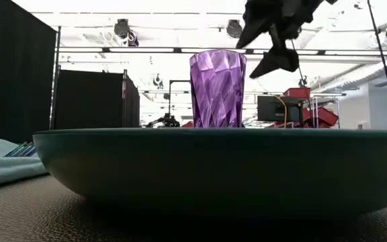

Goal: Set table place
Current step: Move the purple cup to the top right of the table

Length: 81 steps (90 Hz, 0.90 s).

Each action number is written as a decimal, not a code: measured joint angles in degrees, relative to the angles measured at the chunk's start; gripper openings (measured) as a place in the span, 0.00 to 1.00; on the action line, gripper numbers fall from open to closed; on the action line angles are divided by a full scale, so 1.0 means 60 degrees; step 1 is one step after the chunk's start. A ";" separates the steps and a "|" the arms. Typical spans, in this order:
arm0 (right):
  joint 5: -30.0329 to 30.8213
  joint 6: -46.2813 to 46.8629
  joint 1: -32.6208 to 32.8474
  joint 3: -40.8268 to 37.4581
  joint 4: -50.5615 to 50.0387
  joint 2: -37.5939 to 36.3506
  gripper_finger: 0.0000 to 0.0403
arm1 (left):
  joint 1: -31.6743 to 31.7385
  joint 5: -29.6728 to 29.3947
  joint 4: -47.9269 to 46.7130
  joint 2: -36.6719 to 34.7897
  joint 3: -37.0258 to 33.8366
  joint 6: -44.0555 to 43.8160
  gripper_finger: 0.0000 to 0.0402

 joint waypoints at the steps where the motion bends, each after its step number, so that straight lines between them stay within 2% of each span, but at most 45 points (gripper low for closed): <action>1: -0.0001 0.0007 0.0000 0.0000 0.0017 0.0047 0.85 | 0.0000 0.0000 0.0080 -0.0085 -0.0114 0.0002 0.26; 25: -0.0113 0.0250 0.0000 0.0004 0.0775 0.0761 0.85 | 0.0003 0.0391 0.1528 -0.1471 -0.1911 0.0061 0.26; 36: -0.0113 0.0354 0.0011 0.0004 0.0847 0.1142 0.83 | 0.0004 0.0740 0.1866 -0.1616 -0.2340 0.0060 0.26; 43: -0.0109 0.0380 0.0011 0.0004 0.0839 0.1306 0.79 | 0.0000 0.0836 0.1850 -0.1594 -0.2441 0.0050 0.26; 49: -0.0081 0.0374 0.0011 0.0004 0.0852 0.1357 0.70 | 0.0000 0.0930 0.1937 -0.1522 -0.2441 0.0032 0.26; 55: 0.0004 0.0341 -0.0008 0.0004 0.0889 0.1357 0.56 | 0.0001 0.1075 0.2022 -0.1482 -0.2441 0.0186 0.26; 69: -0.0016 -0.0219 -0.0232 0.0134 0.1064 0.1309 0.10 | 0.0000 0.1174 0.2033 -0.1419 -0.2437 0.0258 0.26; 72: -0.0004 -0.0411 -0.0288 0.0288 0.0923 0.1309 0.05 | 0.0000 0.1177 0.2036 -0.1426 -0.2437 0.0257 0.26; 81: -0.0105 -0.0708 -0.0485 0.1113 -0.0044 0.1309 0.02 | 0.0000 0.1180 0.2033 -0.1426 -0.2437 0.0258 0.26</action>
